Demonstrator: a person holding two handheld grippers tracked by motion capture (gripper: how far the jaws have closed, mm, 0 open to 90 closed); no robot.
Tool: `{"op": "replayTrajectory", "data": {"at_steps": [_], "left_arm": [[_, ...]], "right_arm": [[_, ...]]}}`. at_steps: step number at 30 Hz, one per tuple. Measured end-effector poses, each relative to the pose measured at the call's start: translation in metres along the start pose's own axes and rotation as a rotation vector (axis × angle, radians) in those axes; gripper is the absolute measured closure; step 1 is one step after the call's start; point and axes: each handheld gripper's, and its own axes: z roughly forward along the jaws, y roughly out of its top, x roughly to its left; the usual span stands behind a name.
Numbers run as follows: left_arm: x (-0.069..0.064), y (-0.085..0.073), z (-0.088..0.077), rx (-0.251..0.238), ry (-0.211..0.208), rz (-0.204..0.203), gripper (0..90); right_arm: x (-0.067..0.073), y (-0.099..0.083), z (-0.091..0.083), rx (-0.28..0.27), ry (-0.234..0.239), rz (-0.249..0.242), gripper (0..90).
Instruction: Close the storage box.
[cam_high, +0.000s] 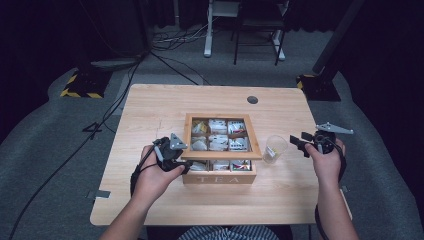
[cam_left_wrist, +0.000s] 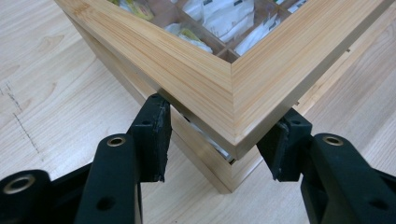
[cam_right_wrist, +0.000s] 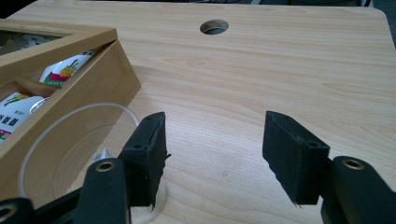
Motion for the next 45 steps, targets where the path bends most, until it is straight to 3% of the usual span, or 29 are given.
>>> {"op": "replayTrajectory", "data": {"at_steps": [19, 45], "left_arm": [[-0.007, -0.014, 0.008, 0.055, -0.013, 0.009, 47.9], [-0.01, -0.016, 0.016, 0.13, -0.011, 0.041, 46.2]], "right_arm": [[0.007, 0.01, 0.014, 0.0, 0.033, -0.017, 40.7], [0.009, 0.011, 0.016, 0.002, 0.037, -0.014, 40.5]]}}
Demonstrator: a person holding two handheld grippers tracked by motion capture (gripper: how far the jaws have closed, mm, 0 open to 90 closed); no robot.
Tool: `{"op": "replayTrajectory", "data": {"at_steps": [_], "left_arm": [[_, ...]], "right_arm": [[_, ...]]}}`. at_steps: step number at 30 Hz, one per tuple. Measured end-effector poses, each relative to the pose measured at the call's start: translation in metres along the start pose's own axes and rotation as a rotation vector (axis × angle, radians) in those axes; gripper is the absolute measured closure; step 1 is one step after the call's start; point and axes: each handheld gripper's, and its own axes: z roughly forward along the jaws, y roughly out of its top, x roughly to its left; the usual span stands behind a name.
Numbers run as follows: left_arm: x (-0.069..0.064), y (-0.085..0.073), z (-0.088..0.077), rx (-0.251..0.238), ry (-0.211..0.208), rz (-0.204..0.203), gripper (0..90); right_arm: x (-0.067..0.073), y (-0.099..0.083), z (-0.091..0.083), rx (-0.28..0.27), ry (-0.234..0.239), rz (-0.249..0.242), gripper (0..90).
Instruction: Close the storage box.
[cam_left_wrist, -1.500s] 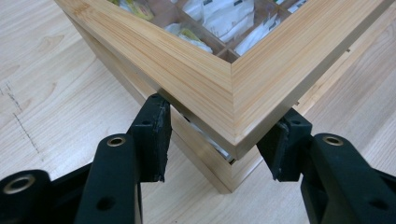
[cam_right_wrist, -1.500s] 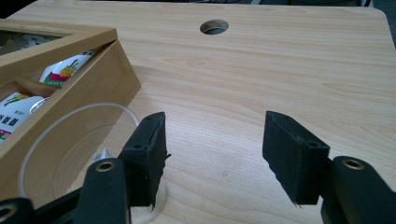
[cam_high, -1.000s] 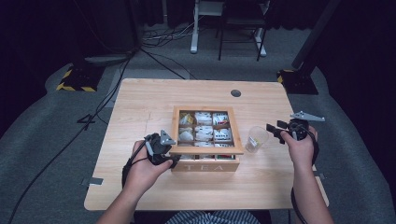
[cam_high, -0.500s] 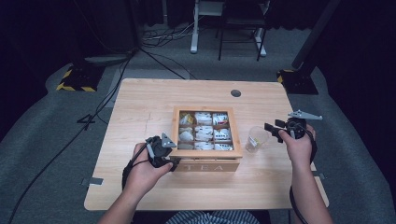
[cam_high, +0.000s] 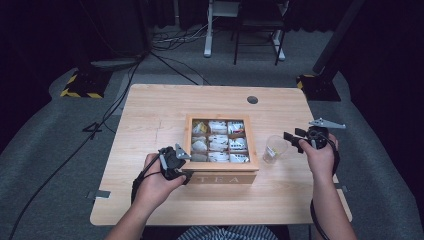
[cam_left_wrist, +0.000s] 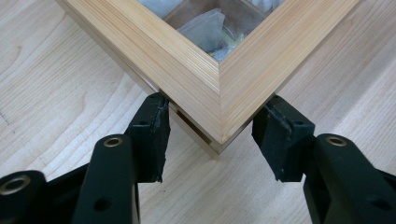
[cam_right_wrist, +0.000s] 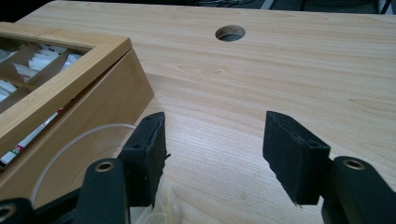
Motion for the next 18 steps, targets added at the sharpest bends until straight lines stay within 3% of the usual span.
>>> {"op": "replayTrajectory", "data": {"at_steps": [18], "left_arm": [[0.0016, -0.0019, 0.0053, 0.047, -0.029, -0.002, 41.5]], "right_arm": [[-0.0011, -0.0014, 0.0015, 0.01, 0.001, 0.005, 39.3]]}}
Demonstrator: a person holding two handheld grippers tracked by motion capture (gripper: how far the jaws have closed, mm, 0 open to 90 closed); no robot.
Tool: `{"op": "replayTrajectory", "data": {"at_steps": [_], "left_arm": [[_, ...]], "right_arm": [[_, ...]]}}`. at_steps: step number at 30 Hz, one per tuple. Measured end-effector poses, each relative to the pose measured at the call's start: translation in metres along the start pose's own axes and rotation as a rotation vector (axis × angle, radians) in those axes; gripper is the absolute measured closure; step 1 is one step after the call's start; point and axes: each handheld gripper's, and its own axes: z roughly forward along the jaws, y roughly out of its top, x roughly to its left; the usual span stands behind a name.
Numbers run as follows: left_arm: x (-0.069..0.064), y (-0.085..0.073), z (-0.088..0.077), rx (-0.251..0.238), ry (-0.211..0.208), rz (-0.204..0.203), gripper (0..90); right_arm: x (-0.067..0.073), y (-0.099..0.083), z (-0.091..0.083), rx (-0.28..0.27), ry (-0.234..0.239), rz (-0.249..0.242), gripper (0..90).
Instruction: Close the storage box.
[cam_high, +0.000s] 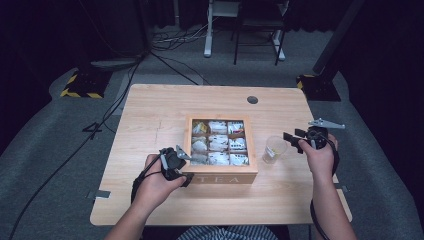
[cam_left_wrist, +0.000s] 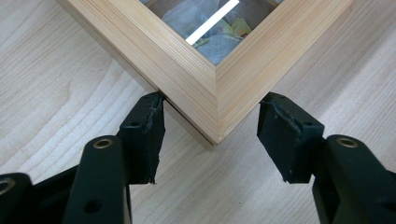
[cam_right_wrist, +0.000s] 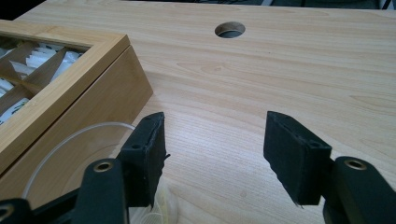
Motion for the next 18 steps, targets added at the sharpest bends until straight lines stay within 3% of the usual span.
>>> {"op": "replayTrajectory", "data": {"at_steps": [8, 13, 18], "left_arm": [[0.004, 0.001, -0.022, -0.113, -0.028, -0.007, 34.2], [0.009, 0.0, -0.039, -0.219, -0.026, -0.02, 31.1], [0.016, -0.002, -0.055, -0.302, -0.003, 0.02, 29.2]], "right_arm": [[-0.003, 0.0, -0.002, -0.004, -0.004, 0.001, 39.0], [-0.003, 0.0, -0.003, -0.007, -0.008, 0.009, 38.8], [-0.003, 0.0, -0.002, -0.004, -0.01, 0.008, 38.6]]}}
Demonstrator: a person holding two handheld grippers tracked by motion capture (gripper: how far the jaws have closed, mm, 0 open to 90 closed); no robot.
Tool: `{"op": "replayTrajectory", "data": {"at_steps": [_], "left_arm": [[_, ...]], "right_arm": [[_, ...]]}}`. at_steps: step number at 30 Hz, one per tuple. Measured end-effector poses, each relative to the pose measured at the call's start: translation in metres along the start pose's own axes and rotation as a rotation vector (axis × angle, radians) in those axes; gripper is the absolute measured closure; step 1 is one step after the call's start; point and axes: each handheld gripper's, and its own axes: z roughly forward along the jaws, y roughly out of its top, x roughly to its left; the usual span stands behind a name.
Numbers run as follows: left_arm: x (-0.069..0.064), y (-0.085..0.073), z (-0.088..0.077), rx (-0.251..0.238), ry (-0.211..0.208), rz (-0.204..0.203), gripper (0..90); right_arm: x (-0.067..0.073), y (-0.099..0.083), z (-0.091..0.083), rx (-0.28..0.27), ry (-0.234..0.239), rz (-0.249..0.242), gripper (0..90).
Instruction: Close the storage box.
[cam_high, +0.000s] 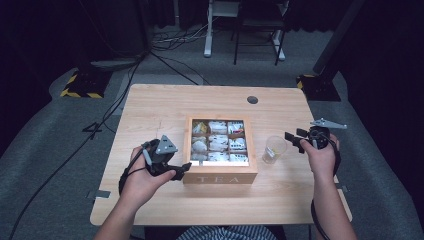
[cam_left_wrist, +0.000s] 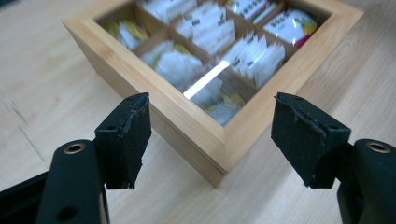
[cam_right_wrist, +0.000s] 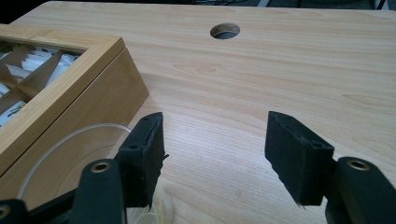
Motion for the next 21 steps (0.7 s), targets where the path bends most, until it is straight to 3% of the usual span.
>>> {"op": "replayTrajectory", "data": {"at_steps": [5, 11, 17, 21], "left_arm": [[0.01, -0.002, -0.008, -0.02, 0.013, -0.015, 28.5], [0.03, -0.012, -0.008, -0.011, 0.067, -0.062, 28.5], [0.048, -0.02, -0.011, -0.029, 0.115, -0.06, 27.6], [0.057, -0.023, -0.013, -0.026, 0.147, -0.083, 27.1]], "right_arm": [[0.001, -0.001, 0.002, 0.007, -0.001, 0.003, 38.6], [-0.002, -0.002, 0.0, 0.005, -0.004, 0.004, 38.6], [-0.005, -0.003, 0.0, 0.003, -0.013, 0.008, 37.6], [-0.008, -0.006, 0.0, 0.009, -0.015, 0.012, 35.8]]}}
